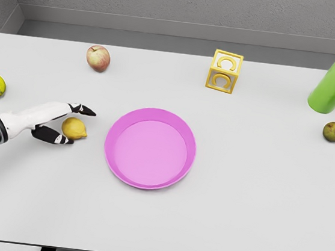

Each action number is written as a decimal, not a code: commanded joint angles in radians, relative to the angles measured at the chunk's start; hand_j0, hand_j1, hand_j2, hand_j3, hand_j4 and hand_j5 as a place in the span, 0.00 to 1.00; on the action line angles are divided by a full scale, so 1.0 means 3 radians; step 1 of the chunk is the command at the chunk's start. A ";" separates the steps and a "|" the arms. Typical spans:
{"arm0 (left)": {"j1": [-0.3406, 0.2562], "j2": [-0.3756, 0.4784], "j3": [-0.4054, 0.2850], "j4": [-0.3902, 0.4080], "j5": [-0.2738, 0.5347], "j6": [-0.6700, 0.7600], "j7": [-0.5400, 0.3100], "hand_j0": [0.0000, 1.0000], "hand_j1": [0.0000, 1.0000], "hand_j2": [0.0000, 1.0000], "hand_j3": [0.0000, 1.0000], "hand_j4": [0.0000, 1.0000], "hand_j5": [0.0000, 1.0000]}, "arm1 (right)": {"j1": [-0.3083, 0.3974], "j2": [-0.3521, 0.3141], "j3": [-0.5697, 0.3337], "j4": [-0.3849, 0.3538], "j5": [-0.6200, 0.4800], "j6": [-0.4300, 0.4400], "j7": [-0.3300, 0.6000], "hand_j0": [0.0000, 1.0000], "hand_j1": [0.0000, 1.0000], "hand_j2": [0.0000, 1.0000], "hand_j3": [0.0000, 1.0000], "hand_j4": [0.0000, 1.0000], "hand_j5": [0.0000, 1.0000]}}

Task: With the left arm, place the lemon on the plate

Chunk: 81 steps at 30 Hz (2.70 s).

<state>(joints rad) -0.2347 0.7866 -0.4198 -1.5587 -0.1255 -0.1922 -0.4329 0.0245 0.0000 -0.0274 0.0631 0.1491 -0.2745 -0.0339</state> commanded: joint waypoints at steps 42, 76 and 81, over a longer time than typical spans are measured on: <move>-0.0005 0.0011 0.0009 -0.0163 0.0045 0.0124 -0.0009 0.54 0.54 0.54 0.54 0.54 0.54 | 0.0000 0.0000 -0.0001 -0.0001 -0.0001 0.0000 0.0000 1.00 1.00 1.00 1.00 1.00 1.00; -0.0056 0.0016 0.0055 -0.0542 0.0030 0.0129 -0.0014 0.49 0.49 0.49 0.49 0.49 0.49 | 0.0000 0.0000 -0.0001 -0.0001 -0.0001 0.0000 0.0000 1.00 1.00 1.00 1.00 1.00 1.00; -0.0107 0.0006 0.0029 -0.0608 0.0025 0.0129 -0.0014 0.49 0.49 0.49 0.49 0.49 0.49 | 0.0000 0.0000 -0.0001 -0.0001 -0.0001 0.0000 0.0000 1.00 1.00 1.00 1.00 1.00 1.00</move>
<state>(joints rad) -0.2684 0.7892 -0.4072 -1.7341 -0.1215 -0.1543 -0.4374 0.0245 0.0000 -0.0274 0.0631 0.1491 -0.2745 -0.0339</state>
